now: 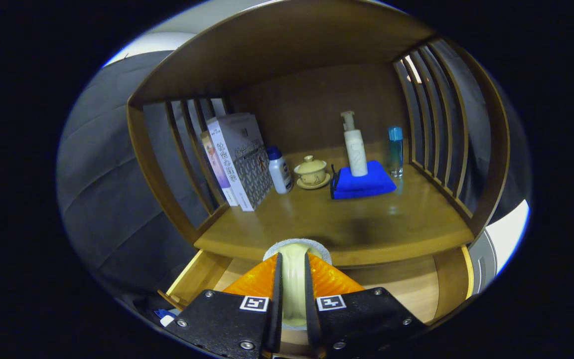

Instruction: Pull open the drawer, take out the items inside it, and place them on the countertop above the cabinet.

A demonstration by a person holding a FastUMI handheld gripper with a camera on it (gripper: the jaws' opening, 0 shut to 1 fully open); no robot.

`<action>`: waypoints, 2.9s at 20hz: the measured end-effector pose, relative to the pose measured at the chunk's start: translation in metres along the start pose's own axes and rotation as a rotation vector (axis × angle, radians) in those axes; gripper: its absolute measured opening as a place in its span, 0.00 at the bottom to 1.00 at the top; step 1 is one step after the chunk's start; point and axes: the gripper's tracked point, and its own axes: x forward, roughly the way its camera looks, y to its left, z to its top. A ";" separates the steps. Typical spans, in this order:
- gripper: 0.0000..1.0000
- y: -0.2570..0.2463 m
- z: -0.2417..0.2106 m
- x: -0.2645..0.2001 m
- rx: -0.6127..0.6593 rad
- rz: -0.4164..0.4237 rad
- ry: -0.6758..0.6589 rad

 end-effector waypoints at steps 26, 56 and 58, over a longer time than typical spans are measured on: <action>0.57 -0.048 0.036 0.120 -0.029 -0.288 0.006; 0.94 0.025 -0.095 -0.118 -0.183 -0.210 -0.475; 0.94 0.028 -0.113 -0.123 -0.151 -0.193 -0.468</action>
